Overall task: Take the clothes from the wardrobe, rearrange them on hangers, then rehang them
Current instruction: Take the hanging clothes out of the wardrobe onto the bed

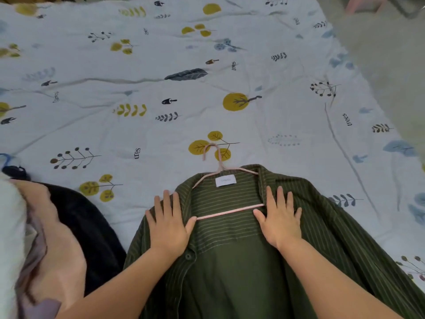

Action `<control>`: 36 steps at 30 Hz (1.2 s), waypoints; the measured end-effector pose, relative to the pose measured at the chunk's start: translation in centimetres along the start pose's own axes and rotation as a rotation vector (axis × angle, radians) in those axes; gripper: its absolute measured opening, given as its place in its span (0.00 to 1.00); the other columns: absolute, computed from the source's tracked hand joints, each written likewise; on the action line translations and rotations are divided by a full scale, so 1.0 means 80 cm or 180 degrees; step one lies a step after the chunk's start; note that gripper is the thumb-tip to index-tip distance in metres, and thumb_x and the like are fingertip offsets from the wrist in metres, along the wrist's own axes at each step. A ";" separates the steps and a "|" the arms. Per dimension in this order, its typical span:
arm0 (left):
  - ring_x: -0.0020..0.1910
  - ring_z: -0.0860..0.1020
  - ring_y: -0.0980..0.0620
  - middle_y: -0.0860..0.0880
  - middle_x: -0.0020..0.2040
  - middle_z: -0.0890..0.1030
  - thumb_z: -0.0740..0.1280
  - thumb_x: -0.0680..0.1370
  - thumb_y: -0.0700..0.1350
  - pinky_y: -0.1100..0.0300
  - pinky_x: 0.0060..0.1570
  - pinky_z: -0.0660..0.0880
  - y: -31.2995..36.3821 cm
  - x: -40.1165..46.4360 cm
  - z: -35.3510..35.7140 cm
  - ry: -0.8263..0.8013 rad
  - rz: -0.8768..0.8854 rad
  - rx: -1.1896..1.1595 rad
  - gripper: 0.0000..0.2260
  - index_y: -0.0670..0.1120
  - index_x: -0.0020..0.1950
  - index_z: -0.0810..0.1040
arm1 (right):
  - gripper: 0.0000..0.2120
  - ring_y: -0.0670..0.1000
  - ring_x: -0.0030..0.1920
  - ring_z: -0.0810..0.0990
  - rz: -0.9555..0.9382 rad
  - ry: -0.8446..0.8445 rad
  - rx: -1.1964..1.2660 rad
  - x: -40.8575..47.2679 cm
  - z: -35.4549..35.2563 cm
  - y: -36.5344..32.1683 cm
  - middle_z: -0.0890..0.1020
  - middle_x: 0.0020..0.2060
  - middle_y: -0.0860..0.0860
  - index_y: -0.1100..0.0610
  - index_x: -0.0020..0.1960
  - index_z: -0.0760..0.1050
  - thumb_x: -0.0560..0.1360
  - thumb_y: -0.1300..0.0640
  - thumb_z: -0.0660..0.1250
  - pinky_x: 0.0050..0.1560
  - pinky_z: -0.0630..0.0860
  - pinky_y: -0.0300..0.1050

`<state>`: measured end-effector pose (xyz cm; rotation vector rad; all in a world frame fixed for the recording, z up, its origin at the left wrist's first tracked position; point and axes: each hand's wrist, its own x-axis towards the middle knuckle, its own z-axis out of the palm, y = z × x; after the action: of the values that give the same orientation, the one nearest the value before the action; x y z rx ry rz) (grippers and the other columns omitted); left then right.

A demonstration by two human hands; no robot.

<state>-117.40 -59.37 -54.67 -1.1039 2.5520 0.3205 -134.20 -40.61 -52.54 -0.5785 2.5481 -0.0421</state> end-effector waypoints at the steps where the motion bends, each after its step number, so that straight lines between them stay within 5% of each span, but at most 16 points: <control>1: 0.76 0.42 0.41 0.44 0.77 0.41 0.36 0.74 0.69 0.39 0.71 0.45 0.000 0.005 0.004 -0.0042 -0.0004 -0.0023 0.39 0.45 0.76 0.38 | 0.33 0.56 0.76 0.36 0.0004 -0.0084 0.0011 0.004 -0.002 0.001 0.40 0.77 0.52 0.48 0.76 0.37 0.79 0.39 0.49 0.73 0.42 0.61; 5: 0.75 0.39 0.42 0.45 0.77 0.37 0.45 0.77 0.65 0.41 0.72 0.43 -0.002 0.012 -0.003 -0.0400 0.0032 -0.0013 0.35 0.47 0.75 0.35 | 0.32 0.57 0.76 0.41 0.0032 -0.0511 0.0003 0.005 -0.033 -0.003 0.43 0.77 0.52 0.49 0.77 0.40 0.79 0.41 0.51 0.73 0.47 0.60; 9: 0.75 0.52 0.40 0.44 0.77 0.50 0.48 0.79 0.62 0.42 0.71 0.53 -0.002 0.005 -0.060 -0.0846 0.0083 0.0111 0.31 0.46 0.77 0.47 | 0.23 0.57 0.71 0.62 -0.0024 0.0023 0.0164 -0.032 -0.079 -0.019 0.66 0.71 0.56 0.57 0.72 0.61 0.80 0.48 0.54 0.69 0.65 0.54; 11: 0.65 0.69 0.42 0.42 0.68 0.69 0.51 0.80 0.56 0.50 0.60 0.66 -0.001 -0.009 -0.096 -0.0710 0.0257 0.0081 0.22 0.44 0.67 0.66 | 0.18 0.55 0.63 0.71 -0.0197 0.0219 0.0149 -0.060 -0.103 -0.027 0.73 0.63 0.55 0.56 0.68 0.66 0.80 0.51 0.55 0.60 0.71 0.50; 14: 0.47 0.74 0.50 0.46 0.52 0.77 0.54 0.80 0.50 0.60 0.38 0.65 -0.004 -0.047 -0.143 -0.0510 0.0447 -0.0359 0.12 0.45 0.51 0.73 | 0.13 0.52 0.53 0.76 -0.0491 0.0007 0.0207 -0.106 -0.137 -0.039 0.78 0.55 0.53 0.55 0.61 0.72 0.79 0.55 0.56 0.50 0.72 0.44; 23: 0.54 0.76 0.49 0.46 0.54 0.80 0.56 0.79 0.47 0.60 0.46 0.69 -0.060 -0.198 -0.237 -0.0131 0.0432 -0.0648 0.13 0.44 0.55 0.76 | 0.18 0.52 0.63 0.74 -0.0992 -0.0881 -0.0073 -0.242 -0.195 -0.081 0.75 0.64 0.51 0.53 0.67 0.69 0.78 0.52 0.58 0.62 0.70 0.44; 26: 0.47 0.76 0.51 0.48 0.49 0.78 0.56 0.80 0.46 0.57 0.53 0.72 -0.087 -0.258 -0.261 0.0032 0.0274 -0.0597 0.13 0.44 0.55 0.77 | 0.19 0.51 0.64 0.73 -0.1188 -0.0902 -0.0197 -0.288 -0.203 -0.096 0.74 0.65 0.51 0.54 0.68 0.68 0.79 0.52 0.58 0.63 0.69 0.43; 29: 0.38 0.74 0.55 0.48 0.42 0.77 0.57 0.80 0.45 0.60 0.47 0.72 -0.122 -0.318 -0.274 0.0239 0.0006 -0.0814 0.09 0.44 0.55 0.73 | 0.19 0.51 0.65 0.72 -0.1386 -0.0975 -0.0357 -0.333 -0.204 -0.114 0.73 0.66 0.51 0.54 0.69 0.68 0.79 0.52 0.58 0.64 0.68 0.43; 33: 0.54 0.76 0.49 0.44 0.57 0.79 0.55 0.81 0.46 0.62 0.48 0.68 -0.172 -0.380 -0.277 0.0209 -0.0351 -0.0840 0.14 0.42 0.58 0.76 | 0.18 0.51 0.64 0.72 -0.1661 -0.1116 -0.0492 -0.385 -0.195 -0.144 0.73 0.66 0.51 0.54 0.68 0.69 0.79 0.52 0.59 0.63 0.69 0.43; 36: 0.56 0.75 0.50 0.47 0.58 0.78 0.56 0.80 0.47 0.62 0.48 0.68 -0.210 -0.412 -0.277 0.0229 -0.0606 -0.0882 0.14 0.44 0.59 0.76 | 0.17 0.51 0.62 0.74 -0.1860 -0.1200 -0.0614 -0.411 -0.189 -0.172 0.75 0.63 0.52 0.55 0.66 0.70 0.79 0.52 0.58 0.62 0.70 0.43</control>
<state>-88.79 -56.34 -22.58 -1.4709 2.4902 0.6086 -110.92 -40.86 -21.59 -1.2601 1.9611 0.0990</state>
